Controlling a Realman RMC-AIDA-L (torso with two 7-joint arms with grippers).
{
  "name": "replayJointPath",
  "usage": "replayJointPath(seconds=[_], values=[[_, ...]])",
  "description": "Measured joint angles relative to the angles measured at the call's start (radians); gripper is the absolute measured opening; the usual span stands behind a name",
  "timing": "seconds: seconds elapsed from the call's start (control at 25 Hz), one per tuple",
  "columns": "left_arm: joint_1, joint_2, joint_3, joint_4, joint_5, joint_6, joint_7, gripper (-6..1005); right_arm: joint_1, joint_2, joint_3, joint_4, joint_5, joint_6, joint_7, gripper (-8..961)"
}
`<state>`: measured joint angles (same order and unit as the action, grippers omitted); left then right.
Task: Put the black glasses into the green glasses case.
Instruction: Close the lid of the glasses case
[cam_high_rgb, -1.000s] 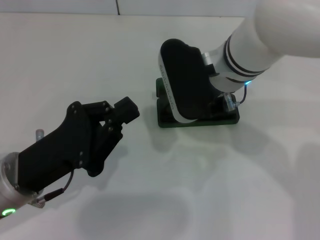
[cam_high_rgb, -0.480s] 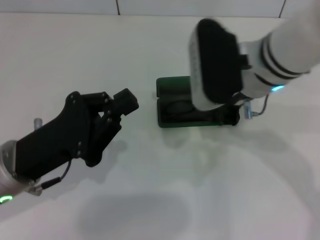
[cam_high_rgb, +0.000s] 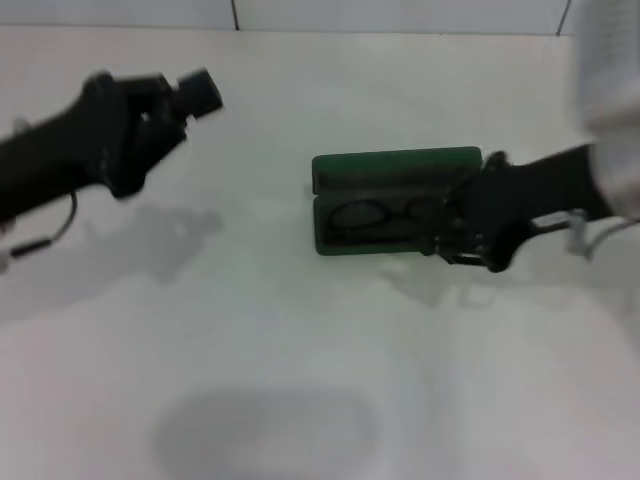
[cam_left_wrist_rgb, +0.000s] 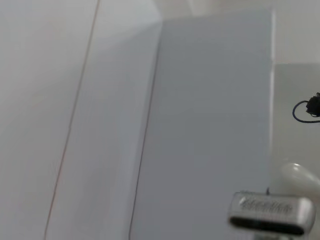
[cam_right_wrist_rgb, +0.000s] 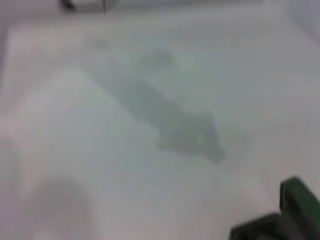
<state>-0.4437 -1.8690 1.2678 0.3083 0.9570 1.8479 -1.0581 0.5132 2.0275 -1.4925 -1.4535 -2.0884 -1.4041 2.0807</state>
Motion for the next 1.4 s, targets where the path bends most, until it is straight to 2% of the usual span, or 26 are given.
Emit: replayJointPath(seconds=[0.08, 0.16, 0.24, 0.44, 0.6, 0.72, 1.04, 1.2, 1.4], values=[[-0.016, 0.025, -0.002, 0.064, 0.026, -0.069, -0.076, 117, -0.055, -0.001, 0.089, 0.051, 0.122, -0.023, -0.098, 255], [-0.050, 0.032, -0.010, 0.105, 0.072, -0.140, -0.134, 123, -0.111, -0.003, 0.211, 0.110, 0.207, -0.074, -0.173, 254], [-0.113, 0.033, -0.027, 0.131, 0.150, -0.221, -0.196, 128, -0.150, -0.004, 0.320, 0.156, 0.232, -0.145, -0.220, 254], [-0.250, 0.015, -0.040, 0.127, 0.342, -0.443, -0.298, 142, -0.182, -0.013, 0.594, 0.309, 0.147, -0.368, -0.327, 254], [-0.312, -0.025, -0.039, 0.128, 0.458, -0.555, -0.361, 153, -0.208, -0.012, 0.724, 0.415, 0.137, -0.406, -0.403, 253], [-0.347, -0.058, -0.039, 0.136, 0.531, -0.608, -0.385, 161, -0.225, -0.011, 0.769, 0.496, 0.137, -0.393, -0.463, 255], [-0.399, -0.137, -0.039, 0.128, 0.684, -0.739, -0.416, 219, -0.207, -0.012, 0.774, 0.626, 0.135, -0.313, -0.556, 268], [-0.406, -0.164, -0.038, 0.128, 0.724, -0.790, -0.418, 219, -0.178, -0.013, 0.772, 0.671, 0.134, -0.288, -0.587, 274], [-0.407, -0.179, -0.036, 0.128, 0.734, -0.829, -0.416, 218, -0.157, -0.014, 0.768, 0.688, 0.133, -0.264, -0.600, 283]])
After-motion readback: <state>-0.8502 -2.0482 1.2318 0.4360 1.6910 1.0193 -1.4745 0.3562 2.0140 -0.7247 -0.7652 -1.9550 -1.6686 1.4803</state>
